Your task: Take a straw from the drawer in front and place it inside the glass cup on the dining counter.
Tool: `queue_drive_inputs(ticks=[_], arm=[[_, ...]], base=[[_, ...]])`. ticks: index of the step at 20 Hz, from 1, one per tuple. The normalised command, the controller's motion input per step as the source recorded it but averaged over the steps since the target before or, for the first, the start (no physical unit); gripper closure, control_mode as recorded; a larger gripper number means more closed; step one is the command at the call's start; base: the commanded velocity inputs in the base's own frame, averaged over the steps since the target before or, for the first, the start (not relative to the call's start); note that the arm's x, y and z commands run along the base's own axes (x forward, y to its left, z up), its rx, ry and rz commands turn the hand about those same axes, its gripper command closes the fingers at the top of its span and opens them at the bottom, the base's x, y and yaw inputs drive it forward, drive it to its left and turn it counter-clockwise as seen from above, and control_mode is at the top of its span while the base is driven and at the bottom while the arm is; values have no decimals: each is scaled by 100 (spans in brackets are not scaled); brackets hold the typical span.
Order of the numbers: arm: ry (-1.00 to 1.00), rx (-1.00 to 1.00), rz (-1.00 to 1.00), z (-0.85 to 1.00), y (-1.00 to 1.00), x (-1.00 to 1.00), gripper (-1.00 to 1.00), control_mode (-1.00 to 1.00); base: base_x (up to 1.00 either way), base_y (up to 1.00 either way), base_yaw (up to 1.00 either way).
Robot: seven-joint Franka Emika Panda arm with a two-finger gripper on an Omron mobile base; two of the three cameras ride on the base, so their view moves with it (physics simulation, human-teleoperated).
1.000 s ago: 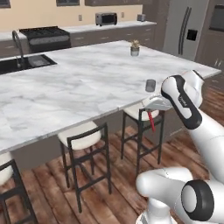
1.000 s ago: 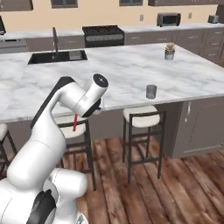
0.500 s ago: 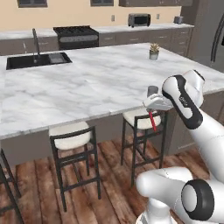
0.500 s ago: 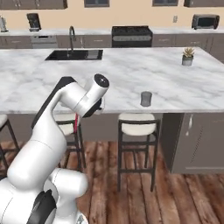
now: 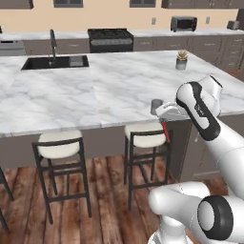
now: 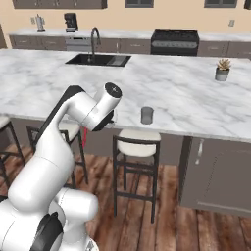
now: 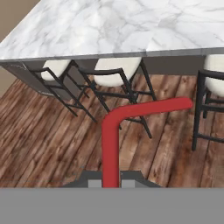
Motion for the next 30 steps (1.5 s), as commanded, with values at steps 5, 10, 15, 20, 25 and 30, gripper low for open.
queue_drive_inputs(ticks=[5, 10, 15, 20, 25, 30], arm=[[0, 0, 0, 0, 0, 0, 100, 100], [0, 0, 0, 0, 0, 0, 100, 100], [0, 0, 0, 0, 0, 0, 100, 100], [0, 0, 0, 0, 0, 0, 100, 100], [0, 0, 0, 0, 0, 0, 100, 100], [0, 0, 0, 0, 0, 0, 100, 100]], base=[[22, -90, 35], [58, -83, 26], [58, -78, 20], [56, -70, 16], [44, -56, 14], [38, -26, 4]])
